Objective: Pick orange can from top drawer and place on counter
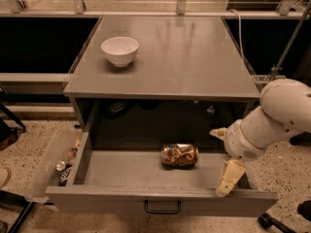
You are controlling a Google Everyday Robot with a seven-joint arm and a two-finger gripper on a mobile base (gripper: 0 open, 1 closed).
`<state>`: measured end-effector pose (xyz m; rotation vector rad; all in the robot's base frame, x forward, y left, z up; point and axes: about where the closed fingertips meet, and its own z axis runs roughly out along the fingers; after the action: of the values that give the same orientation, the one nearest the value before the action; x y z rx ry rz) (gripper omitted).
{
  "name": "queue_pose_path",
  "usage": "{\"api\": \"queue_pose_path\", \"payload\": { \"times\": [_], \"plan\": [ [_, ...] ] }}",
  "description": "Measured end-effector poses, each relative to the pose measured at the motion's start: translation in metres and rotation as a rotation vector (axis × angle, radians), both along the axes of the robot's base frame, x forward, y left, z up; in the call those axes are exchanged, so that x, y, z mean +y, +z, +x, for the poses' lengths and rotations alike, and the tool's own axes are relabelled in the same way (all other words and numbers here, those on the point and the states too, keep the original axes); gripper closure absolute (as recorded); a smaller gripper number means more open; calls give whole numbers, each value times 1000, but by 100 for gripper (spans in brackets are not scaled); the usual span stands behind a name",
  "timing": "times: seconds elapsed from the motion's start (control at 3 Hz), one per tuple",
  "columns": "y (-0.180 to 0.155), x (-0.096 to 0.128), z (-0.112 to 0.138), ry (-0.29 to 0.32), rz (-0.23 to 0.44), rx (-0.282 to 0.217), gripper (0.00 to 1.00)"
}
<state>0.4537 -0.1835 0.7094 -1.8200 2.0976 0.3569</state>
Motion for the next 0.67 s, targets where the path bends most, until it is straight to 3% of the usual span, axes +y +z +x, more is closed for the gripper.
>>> {"api": "queue_pose_path", "payload": {
  "times": [0.33,0.67],
  "plan": [
    [15,7,9,-11,14,-60,0],
    [12,24,29,-34,84,-150,0]
  ]
}}
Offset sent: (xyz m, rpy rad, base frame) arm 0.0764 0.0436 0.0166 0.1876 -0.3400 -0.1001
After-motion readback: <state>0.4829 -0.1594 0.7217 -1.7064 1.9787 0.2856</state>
